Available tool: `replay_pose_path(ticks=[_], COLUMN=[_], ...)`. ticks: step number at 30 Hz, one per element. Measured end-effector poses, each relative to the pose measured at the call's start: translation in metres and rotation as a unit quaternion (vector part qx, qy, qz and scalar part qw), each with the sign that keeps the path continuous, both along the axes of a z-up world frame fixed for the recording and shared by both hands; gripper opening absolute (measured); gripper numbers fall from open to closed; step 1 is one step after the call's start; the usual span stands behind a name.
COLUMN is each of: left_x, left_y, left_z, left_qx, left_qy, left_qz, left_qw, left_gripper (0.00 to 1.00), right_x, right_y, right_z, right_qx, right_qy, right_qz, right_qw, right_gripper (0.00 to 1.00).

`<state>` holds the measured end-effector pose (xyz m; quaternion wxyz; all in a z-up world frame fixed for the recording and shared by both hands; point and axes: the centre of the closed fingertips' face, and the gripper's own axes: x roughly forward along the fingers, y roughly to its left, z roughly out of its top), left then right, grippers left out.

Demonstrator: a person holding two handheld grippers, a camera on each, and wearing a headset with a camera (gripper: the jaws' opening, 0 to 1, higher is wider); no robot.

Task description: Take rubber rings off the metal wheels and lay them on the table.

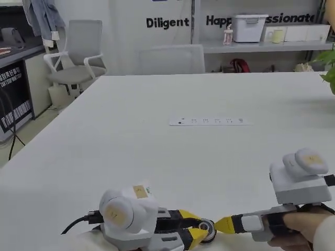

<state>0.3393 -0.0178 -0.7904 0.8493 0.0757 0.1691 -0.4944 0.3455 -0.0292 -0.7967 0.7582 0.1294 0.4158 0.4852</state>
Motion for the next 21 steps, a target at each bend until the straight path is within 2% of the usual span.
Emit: replay_pose_path(ticks=[5,21], left_x=[0.0003,0.0023], left_y=[-0.0002,0.0008], left_z=[-0.0007,-0.0017], left_qx=[0.011,0.012], left_qy=[-0.009,-0.011], left_qz=[-0.003,-0.002], left_qw=[0.9999,0.9999], left_gripper=[0.14,0.14], right_x=[0.0006,-0.0013], right_y=[0.0008,0.0065], right_z=[0.0011,0.0056], right_qx=[0.001,0.003], right_qy=[0.001,0.001], right_qz=[0.000,0.005], right_qw=[1.0000,1.0000], right_gripper=[0.00,0.00])
